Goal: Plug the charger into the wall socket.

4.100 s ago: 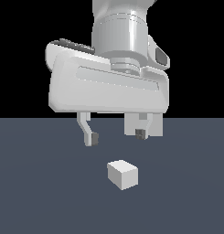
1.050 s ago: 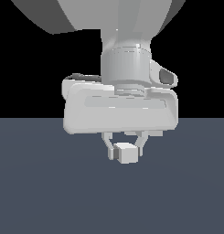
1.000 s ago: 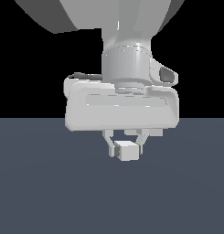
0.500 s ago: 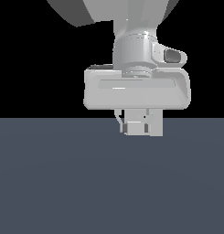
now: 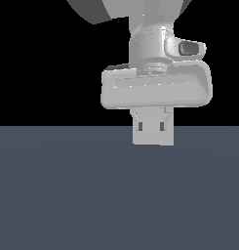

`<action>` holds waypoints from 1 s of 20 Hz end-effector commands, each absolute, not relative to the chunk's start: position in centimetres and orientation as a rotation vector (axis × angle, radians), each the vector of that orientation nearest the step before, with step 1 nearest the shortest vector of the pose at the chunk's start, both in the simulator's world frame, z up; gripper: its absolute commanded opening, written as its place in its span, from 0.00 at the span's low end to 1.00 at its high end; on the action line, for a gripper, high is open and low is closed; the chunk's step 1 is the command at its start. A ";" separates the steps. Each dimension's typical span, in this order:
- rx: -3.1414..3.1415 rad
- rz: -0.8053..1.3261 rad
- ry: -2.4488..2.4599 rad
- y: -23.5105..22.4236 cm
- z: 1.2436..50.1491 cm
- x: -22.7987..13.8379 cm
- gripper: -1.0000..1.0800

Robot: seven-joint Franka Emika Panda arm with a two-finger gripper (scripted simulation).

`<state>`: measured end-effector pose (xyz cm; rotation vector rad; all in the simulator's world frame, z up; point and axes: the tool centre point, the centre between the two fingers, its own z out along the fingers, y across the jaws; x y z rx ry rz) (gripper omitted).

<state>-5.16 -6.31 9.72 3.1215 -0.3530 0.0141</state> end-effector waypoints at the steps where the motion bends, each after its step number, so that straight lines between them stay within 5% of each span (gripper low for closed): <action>1: 3.117 0.013 -0.387 -6.5 9.9 -5.1 0.00; 20: 3.116 0.013 -0.396 -7.2 10.0 -2.6 0.00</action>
